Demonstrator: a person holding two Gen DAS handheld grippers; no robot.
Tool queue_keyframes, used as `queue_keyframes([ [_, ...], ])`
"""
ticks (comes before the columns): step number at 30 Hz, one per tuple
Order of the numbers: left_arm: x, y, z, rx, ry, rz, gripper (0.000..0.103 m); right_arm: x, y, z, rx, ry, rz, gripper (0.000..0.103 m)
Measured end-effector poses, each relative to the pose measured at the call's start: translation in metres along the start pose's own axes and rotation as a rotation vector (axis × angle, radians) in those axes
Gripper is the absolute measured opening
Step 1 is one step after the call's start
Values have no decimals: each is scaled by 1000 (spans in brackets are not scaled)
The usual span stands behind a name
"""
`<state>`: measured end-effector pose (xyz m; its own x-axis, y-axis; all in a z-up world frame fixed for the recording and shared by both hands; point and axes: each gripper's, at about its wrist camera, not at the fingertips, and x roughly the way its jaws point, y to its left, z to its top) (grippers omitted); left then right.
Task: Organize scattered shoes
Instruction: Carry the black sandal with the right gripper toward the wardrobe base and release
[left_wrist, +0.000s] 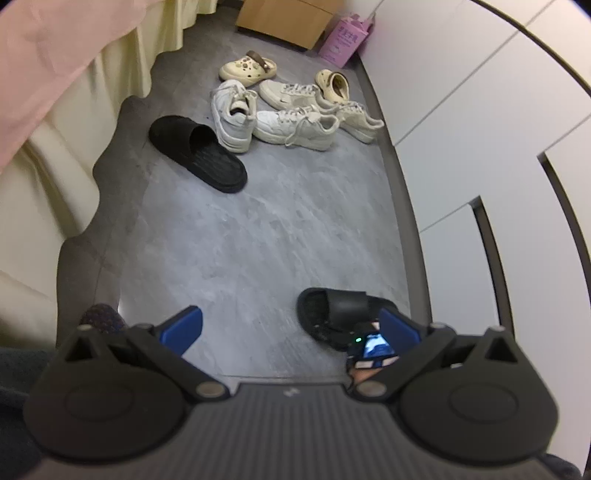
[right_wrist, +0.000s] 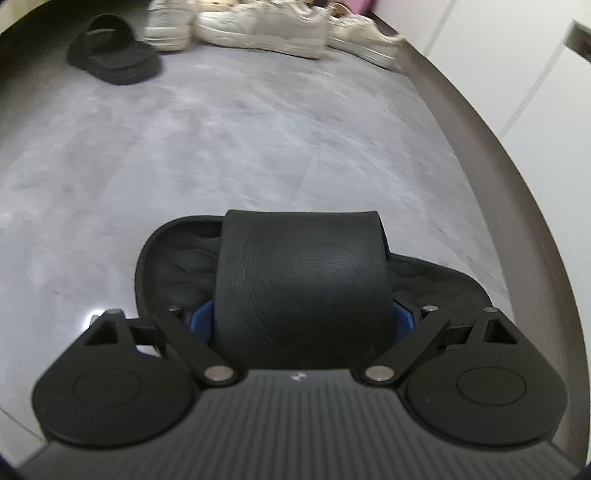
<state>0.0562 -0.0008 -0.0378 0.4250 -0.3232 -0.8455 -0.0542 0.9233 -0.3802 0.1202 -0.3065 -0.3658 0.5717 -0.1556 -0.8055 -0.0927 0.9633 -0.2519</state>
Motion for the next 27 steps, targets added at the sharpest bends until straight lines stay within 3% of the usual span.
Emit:
queue_keyframes([
  [14, 10, -16, -11, 104, 2, 50, 103, 5, -52, -19, 53, 18, -1, 92],
  [16, 8, -18, -11, 102, 2, 48, 103, 8, -56, -20, 59, 17, -13, 98],
  [17, 8, -18, -11, 101, -1, 48, 103, 9, -57, -21, 60, 17, -19, 103],
  [23, 6, -22, -13, 119, -12, 52, 103, 4, -50, -20, 21, 36, -82, 103],
  [27, 1, -22, -14, 116, -18, 37, 103, -19, -48, -14, 55, -6, -102, 103],
])
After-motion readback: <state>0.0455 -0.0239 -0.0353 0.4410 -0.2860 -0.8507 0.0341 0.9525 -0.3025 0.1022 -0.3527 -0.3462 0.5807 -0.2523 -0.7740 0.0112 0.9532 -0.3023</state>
